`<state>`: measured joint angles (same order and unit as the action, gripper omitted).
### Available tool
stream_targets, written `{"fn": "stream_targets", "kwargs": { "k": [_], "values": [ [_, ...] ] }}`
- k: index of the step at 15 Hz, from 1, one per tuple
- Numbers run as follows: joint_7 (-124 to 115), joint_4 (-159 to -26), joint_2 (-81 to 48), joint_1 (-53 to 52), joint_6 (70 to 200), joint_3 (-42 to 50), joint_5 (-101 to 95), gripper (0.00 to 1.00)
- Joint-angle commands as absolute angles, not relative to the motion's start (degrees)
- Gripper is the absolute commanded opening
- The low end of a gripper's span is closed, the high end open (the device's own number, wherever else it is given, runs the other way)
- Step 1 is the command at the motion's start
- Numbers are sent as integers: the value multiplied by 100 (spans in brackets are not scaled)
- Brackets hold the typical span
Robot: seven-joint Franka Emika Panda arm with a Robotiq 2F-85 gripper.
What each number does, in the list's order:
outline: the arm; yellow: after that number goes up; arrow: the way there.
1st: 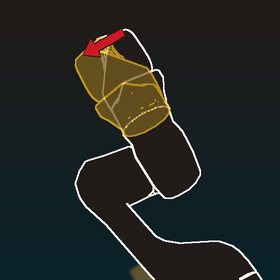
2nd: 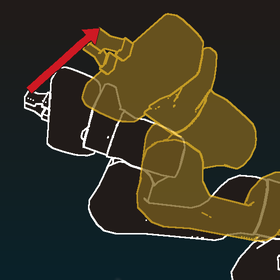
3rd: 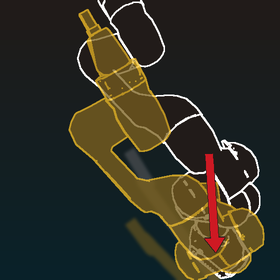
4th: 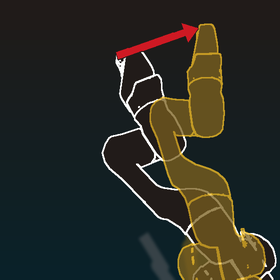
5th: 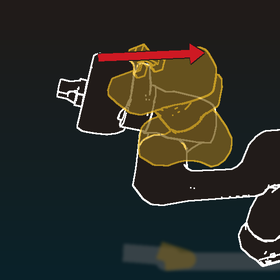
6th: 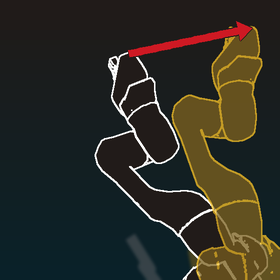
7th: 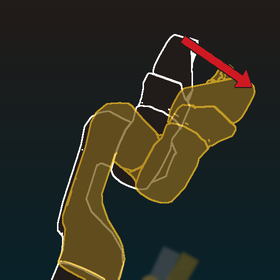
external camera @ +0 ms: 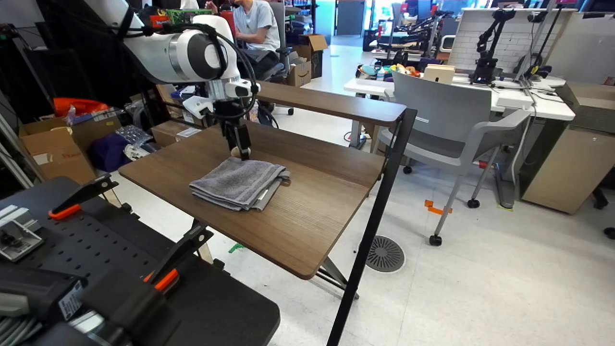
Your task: Move the cookie to the left then use the grey towel to wipe the table.
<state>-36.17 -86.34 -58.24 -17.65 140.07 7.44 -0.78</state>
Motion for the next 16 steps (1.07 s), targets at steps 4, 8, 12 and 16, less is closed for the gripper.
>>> {"fn": "stream_targets", "kwargs": {
  "k": [4, 8, 12, 16],
  "values": [
    [-3721, -9047, -5730, -1895, 14965, 878, -149, 66],
    [-3683, -9233, -5580, -2031, 15436, 948, -159, 36],
    [-3507, -9597, -5304, -2162, 16034, 912, -145, 6],
    [-3199, -9769, -5251, -2362, 16579, 862, -110, 4]
  ]
}}
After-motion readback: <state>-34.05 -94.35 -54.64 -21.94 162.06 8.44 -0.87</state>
